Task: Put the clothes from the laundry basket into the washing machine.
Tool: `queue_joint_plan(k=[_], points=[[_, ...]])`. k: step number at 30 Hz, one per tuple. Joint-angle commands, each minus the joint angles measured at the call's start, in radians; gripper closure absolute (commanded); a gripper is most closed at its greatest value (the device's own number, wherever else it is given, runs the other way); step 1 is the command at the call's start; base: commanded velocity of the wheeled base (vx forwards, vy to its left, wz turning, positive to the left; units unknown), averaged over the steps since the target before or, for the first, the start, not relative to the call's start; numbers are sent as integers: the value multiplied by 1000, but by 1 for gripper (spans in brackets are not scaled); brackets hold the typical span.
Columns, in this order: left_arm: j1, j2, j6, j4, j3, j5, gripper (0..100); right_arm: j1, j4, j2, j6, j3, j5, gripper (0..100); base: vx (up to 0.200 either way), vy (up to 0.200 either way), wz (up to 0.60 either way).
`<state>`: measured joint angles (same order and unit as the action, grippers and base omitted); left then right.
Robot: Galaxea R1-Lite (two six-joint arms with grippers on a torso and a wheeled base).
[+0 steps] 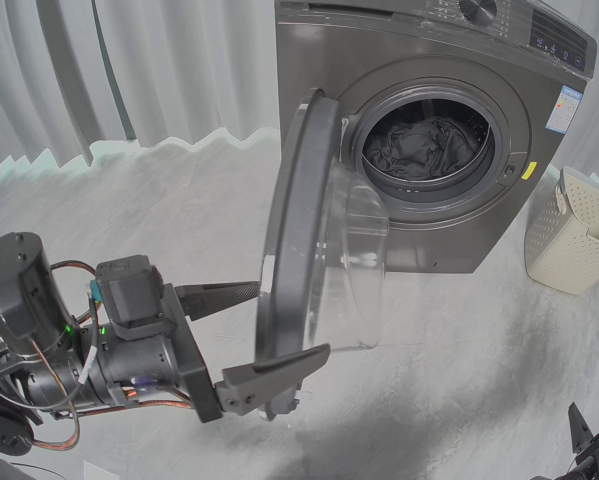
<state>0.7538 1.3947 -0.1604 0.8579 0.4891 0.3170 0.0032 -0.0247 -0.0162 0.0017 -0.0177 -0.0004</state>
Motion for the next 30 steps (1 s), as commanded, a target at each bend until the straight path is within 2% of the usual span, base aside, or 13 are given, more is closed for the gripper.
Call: queue_joint_plan(k=[1,3,4,6,10,12,16,21,26,30], points=[[32,102,-7,96,19,-15,0,0,0,16,0,7,0,0,0,0,0],[32,101,-25,135,5,-42,0,0,-1,16,0,7,0,0,0,0,0],[32,101,-25,135,5,-42,0,0,-1,16,0,7,0,0,0,0,0],[22,69,-45,165,-20,-84,0,1,0,16,0,7,0,0,0,0,0],[-14,-31,-45,158,-47,-150,0,0,0,16,0,7,-1,0,0,0,0],[-48,-69,-45,158,-64,-164,0,0,0,16,0,7,0,0,0,0,0],[-119,-146,-47,147,-101,-164,0,0,0,16,0,7,-1,0,0,0,0],[-218,-132,-39,105,-144,-164,0,0,0,16,0,7,0,0,0,0,0],[-214,-9,-25,113,-133,-187,0,1,0,16,0,7,-1,0,0,0,0],[-188,99,-11,116,-64,-204,0,1,0,16,0,7,0,0,0,0,0]])
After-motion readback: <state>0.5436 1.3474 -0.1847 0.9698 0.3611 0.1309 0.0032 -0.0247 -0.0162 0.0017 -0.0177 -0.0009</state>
